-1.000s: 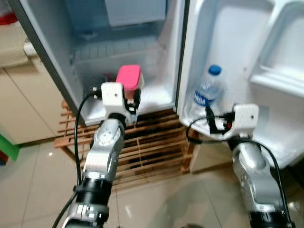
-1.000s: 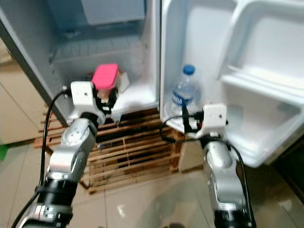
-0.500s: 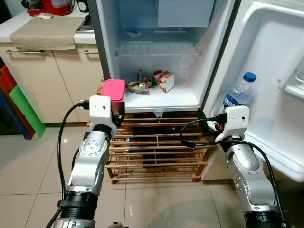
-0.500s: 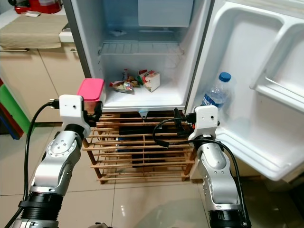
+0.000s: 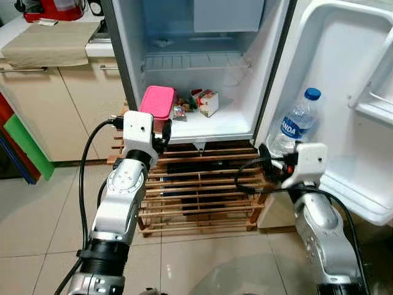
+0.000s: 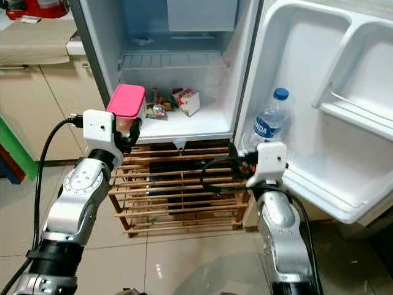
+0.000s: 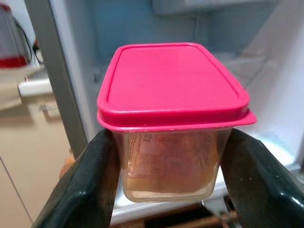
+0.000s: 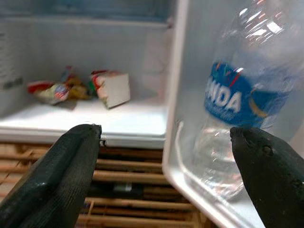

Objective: Restocking fridge

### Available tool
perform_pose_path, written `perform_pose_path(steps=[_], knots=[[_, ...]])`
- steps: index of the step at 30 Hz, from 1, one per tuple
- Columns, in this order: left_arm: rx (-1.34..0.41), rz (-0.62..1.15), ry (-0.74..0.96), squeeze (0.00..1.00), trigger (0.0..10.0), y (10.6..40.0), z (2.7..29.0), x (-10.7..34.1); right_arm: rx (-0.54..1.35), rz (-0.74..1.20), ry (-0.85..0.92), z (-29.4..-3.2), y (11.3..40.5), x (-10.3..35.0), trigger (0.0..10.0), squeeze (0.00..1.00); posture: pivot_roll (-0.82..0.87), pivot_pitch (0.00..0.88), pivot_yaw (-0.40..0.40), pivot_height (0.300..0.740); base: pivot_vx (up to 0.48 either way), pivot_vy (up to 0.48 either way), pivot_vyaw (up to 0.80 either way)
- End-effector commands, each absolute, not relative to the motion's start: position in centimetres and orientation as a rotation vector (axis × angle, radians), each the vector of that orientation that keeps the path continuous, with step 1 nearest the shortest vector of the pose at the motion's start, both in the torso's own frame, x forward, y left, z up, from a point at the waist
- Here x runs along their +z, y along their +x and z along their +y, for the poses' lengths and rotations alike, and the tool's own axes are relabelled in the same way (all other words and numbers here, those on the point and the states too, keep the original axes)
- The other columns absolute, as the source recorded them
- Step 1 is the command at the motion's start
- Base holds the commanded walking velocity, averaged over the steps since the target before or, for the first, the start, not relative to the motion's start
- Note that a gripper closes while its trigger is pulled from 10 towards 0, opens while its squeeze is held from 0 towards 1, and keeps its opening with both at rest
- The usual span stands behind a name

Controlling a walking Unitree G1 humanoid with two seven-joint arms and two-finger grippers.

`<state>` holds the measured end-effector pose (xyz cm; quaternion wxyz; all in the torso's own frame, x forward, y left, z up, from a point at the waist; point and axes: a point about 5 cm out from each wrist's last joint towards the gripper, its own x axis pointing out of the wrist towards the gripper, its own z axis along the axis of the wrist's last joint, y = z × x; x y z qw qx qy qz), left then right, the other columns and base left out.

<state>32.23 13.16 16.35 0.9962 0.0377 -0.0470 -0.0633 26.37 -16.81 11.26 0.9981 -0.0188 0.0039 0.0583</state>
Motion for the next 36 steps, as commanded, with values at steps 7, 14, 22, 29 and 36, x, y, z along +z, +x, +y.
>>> perform_pose_path(steps=[7, 14, 22, 29, 36], knots=[[-0.149, -0.12, 0.059, 0.0, 10.0, 32.6, 12.7, 17.0, 0.275, -0.061, -0.027, -15.6, 24.6, 12.2, 10.0, 0.0, -0.11, 0.0, 0.042, 0.74, 0.0, 0.0, 0.0], [-0.166, -0.157, 0.049, 0.0, 10.0, 33.2, 12.6, 18.1, 0.234, -0.011, -0.066, -17.9, 21.9, 10.9, 10.0, 0.0, -0.11, 0.0, 0.047, 0.74, 0.0, 0.0, 0.0], [-0.044, -0.163, -0.001, 0.0, 10.0, 36.3, 14.3, 19.2, 0.277, 0.042, -0.1, -17.1, 23.5, 7.1, 10.0, 0.0, -0.13, 0.0, 0.102, 0.74, 0.0, 0.0, 0.0], [-0.003, -0.173, -0.032, 0.0, 10.0, 37.5, 15.0, 19.9, 0.272, 0.054, -0.108, -16.2, 24.6, 5.8, 10.0, 0.0, -0.1, 0.0, 0.123, 0.74, 0.0, 0.0, 0.0], [-0.036, -0.188, -0.029, 0.0, 10.0, 38.2, 14.3, 20.1, 0.316, -0.017, -0.094, -14.2, 25.8, 6.5, 10.0, 0.0, -0.1, 0.0, 0.117, 0.74, 0.102, 0.0, 0.0]])
